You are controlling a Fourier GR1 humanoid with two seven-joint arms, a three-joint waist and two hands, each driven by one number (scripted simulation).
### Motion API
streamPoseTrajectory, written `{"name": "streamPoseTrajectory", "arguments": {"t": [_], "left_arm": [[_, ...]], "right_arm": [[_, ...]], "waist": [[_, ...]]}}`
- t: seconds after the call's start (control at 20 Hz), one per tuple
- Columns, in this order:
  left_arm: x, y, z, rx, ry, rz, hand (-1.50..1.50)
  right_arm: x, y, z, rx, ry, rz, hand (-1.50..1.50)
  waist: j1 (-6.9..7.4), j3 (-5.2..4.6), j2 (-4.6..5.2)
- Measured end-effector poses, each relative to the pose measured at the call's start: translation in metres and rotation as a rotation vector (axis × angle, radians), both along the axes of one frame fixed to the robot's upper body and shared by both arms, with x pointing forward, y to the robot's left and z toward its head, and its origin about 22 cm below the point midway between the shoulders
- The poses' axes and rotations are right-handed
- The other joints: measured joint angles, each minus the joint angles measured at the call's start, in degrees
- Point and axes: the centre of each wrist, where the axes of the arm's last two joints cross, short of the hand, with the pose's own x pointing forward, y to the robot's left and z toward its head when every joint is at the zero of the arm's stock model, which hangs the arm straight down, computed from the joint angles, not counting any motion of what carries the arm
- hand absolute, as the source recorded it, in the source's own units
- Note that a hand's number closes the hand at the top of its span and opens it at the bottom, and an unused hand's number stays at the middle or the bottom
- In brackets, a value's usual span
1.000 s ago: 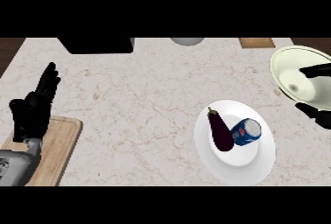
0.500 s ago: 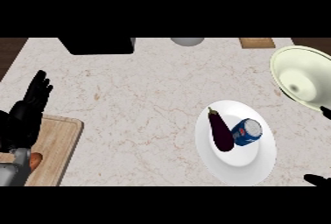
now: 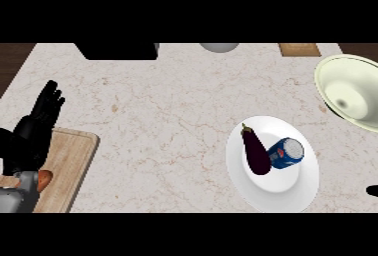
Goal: Pick the can from the plate and place it in the bowl
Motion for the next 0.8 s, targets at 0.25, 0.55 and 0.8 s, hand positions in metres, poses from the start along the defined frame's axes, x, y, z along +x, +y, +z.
{"name": "streamPoseTrajectory", "arguments": {"t": [0.25,0.55,0.8], "left_arm": [[0.005,-0.003,0.002,0.005,0.000,-0.011,0.00],[0.010,-0.006,0.001,0.004,-0.009,-0.025,0.00],[0.009,-0.010,-0.003,0.008,-0.006,-0.021,0.00]], "right_arm": [[0.020,0.019,0.023,-0.135,0.132,0.042,-1.50],[0.051,0.039,0.032,-0.294,0.321,0.084,-1.50],[0.078,0.061,0.017,-0.355,0.458,0.137,-1.50]], "waist": [[0.65,-0.05,0.15],[1.39,-0.06,0.32],[1.30,-0.03,0.28]]}}
